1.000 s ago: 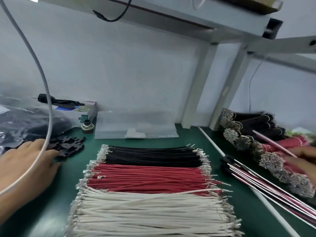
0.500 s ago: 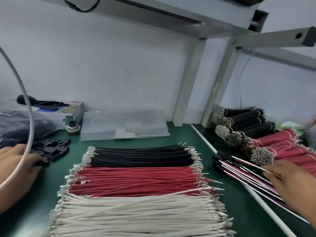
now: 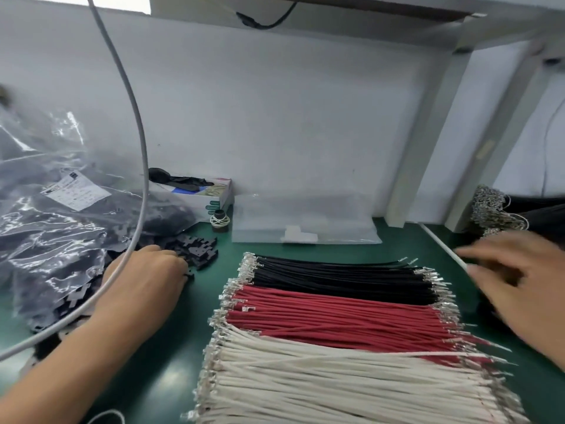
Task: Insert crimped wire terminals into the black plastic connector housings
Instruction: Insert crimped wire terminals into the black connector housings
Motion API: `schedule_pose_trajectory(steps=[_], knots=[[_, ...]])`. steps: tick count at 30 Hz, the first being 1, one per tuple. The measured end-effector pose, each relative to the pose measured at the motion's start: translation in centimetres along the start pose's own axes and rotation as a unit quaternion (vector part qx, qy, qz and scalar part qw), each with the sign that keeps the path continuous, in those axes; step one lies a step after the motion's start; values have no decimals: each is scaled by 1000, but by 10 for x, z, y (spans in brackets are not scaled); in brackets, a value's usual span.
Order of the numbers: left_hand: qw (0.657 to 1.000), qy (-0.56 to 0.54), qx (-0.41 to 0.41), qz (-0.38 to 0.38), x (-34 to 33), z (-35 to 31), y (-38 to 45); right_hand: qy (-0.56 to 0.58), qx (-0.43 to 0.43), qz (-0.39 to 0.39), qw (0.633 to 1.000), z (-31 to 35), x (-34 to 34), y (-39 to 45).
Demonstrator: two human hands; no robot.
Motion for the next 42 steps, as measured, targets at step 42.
schedule_pose_trajectory(steps=[42], knots=[[817, -547, 129, -130, 22, 6, -17, -5, 168, 9, 986, 179, -95, 57]])
Point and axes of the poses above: each hand's wrist, its own y-axis towards the middle knuckle, its own x-axis out of the back of the hand, z = x × y, the point moved 9 cm from there along y, towards the middle knuckle, and after that the axes turned 4 degrees about -z, right-handed, at the moved point
